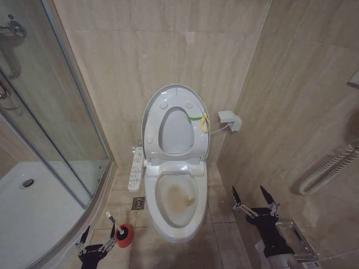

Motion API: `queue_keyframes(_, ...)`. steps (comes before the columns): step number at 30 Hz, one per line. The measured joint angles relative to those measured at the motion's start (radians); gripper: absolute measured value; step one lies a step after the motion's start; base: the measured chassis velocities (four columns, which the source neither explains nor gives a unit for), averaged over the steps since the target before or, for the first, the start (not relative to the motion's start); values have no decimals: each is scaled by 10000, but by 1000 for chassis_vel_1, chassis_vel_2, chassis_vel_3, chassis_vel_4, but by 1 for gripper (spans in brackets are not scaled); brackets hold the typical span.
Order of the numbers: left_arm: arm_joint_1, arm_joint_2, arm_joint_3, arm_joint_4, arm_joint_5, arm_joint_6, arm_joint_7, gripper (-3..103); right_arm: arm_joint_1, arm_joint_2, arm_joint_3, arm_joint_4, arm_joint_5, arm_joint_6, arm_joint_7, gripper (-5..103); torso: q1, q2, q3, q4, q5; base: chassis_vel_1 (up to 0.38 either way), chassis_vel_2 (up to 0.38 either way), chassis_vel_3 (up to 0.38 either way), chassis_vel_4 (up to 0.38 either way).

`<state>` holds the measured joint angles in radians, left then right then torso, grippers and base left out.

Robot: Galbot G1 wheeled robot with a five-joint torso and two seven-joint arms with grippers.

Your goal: Open the toilet lid, clean the toilet bowl with a toilet brush, close the toilet lid, and flush.

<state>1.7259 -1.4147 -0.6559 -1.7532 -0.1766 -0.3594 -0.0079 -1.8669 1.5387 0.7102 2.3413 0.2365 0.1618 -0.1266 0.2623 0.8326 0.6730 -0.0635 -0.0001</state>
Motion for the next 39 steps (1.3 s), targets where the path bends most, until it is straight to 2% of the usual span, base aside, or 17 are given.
queue_keyframes(3,-255,66,0,489,-120,-278,69,96,0,0,0,0,0,0,0,100,0,0,0,0,1,0,0,0,0)
queue_keyframes(4,-621,135,9,1138,-207,-790,153,96,0,0,0,0,0,0,0,100,0,0,0,-1,0,0,0,0,0)
queue_keyframes(5,-843,168,17,1488,-216,-1001,202,89,0,0,0,0,0,0,0,100,0,0,0,-2,-2,0,0,0,0)
queue_keyframes(13,-1572,282,182,2352,-344,-1108,363,89,0,-1,0,0,0,0,0,100,1,0,1,0,0,0,0,0,0)
queue_keyframes(14,-1891,303,227,2800,-362,-1217,390,96,0,0,0,0,0,0,0,100,1,0,0,-2,0,0,0,0,0)
queue_keyframes(20,-2453,329,336,3913,-771,-1581,457,96,0,0,0,0,0,0,0,100,1,0,1,-1,0,0,0,0,0)
queue_keyframes(21,-2645,353,337,4258,-886,-1734,505,100,0,0,0,0,0,0,1,100,1,0,1,0,1,0,0,0,0)
queue_keyframes(23,-2791,377,331,4494,-938,-1863,558,100,0,0,0,0,0,0,1,100,1,0,0,1,0,0,0,0,0)
queue_keyframes(26,-3381,551,322,5447,-1157,-2303,896,100,0,0,0,0,0,0,0,100,1,0,1,1,1,0,0,0,0)
queue_keyframes(39,-4815,958,587,7216,-1409,-2743,1710,98,0,0,0,0,0,0,0,100,1,0,1,-2,0,0,0,0,0)
